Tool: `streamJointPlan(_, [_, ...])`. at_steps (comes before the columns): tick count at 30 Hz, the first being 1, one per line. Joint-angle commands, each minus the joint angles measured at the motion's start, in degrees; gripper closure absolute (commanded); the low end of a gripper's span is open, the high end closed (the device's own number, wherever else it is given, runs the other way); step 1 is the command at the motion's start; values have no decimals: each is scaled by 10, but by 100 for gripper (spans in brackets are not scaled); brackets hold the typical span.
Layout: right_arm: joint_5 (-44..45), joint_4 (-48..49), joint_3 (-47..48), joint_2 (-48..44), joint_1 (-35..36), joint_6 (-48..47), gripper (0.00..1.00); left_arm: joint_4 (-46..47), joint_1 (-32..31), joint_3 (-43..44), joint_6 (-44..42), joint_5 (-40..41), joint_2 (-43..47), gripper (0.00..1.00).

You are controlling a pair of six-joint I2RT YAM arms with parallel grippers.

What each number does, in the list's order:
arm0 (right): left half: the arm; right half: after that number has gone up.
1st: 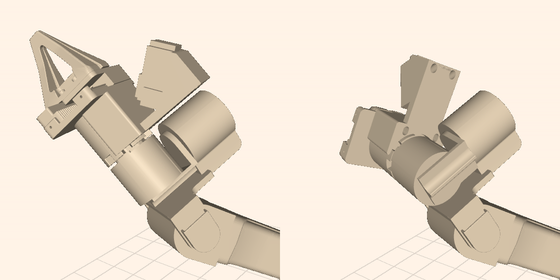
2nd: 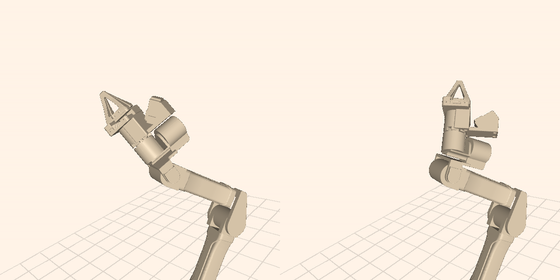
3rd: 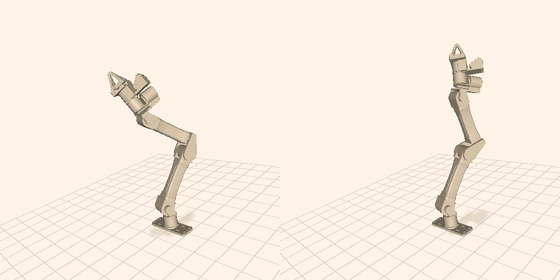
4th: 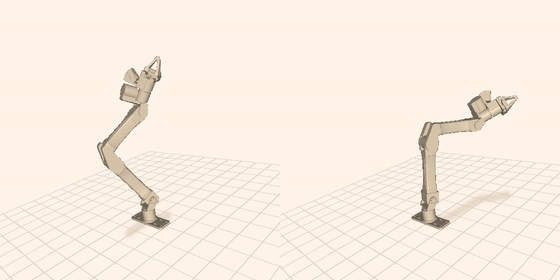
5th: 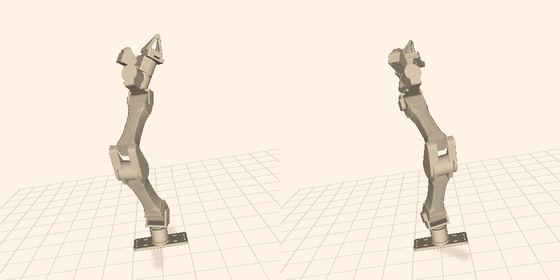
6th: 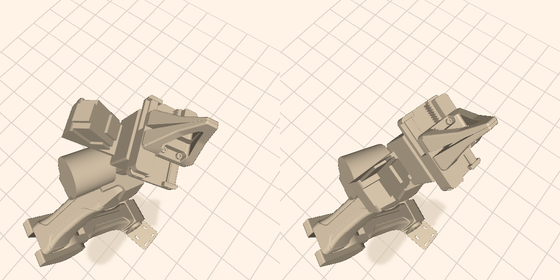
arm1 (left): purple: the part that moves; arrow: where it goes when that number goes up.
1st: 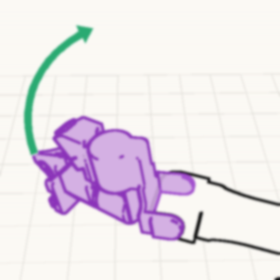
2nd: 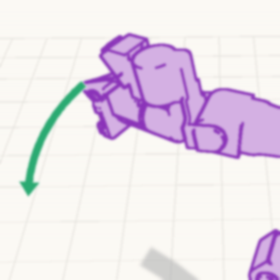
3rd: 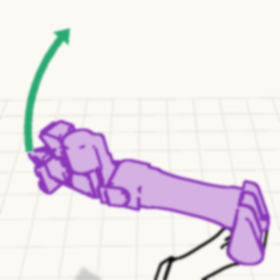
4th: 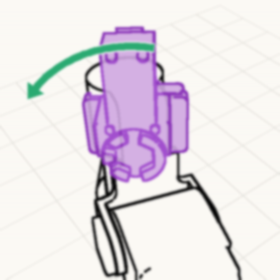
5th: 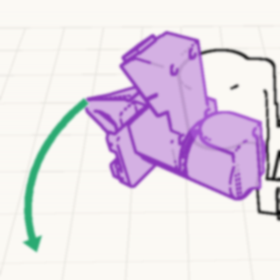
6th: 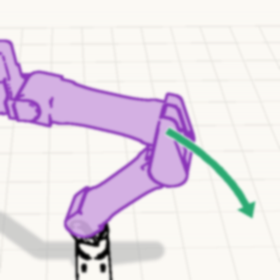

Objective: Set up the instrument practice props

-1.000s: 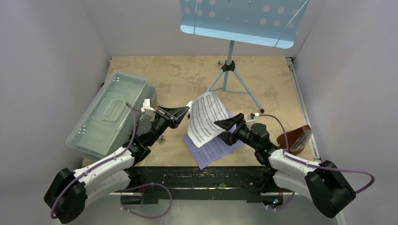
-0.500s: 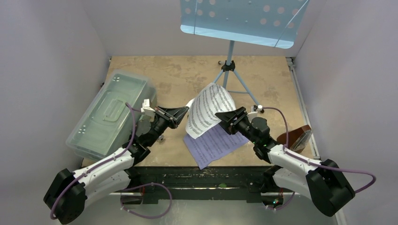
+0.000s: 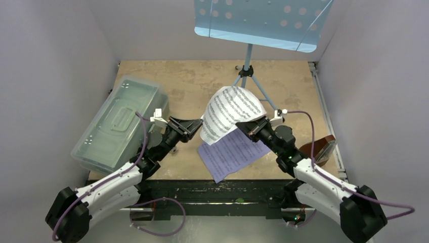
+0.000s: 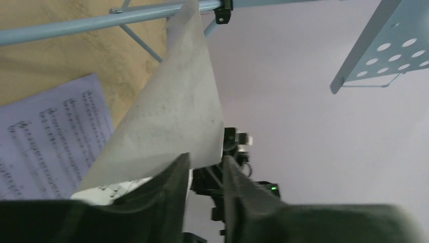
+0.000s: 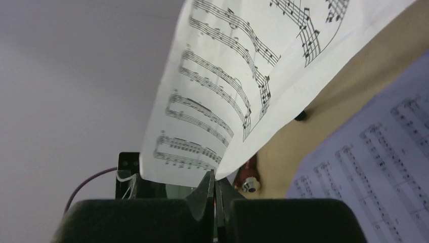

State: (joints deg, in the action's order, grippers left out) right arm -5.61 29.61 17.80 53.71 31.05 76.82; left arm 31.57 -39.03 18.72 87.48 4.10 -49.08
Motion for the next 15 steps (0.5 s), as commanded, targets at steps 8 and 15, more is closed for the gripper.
streamJointPlan(8, [-22, -249, 178, -176, -2, -479, 100, -287, 17, 35, -171, 68, 99, 12])
streamJointPlan(15, [-216, -427, 337, -117, -2, -696, 100, -432, 16, 224, -422, 48, 15, 8])
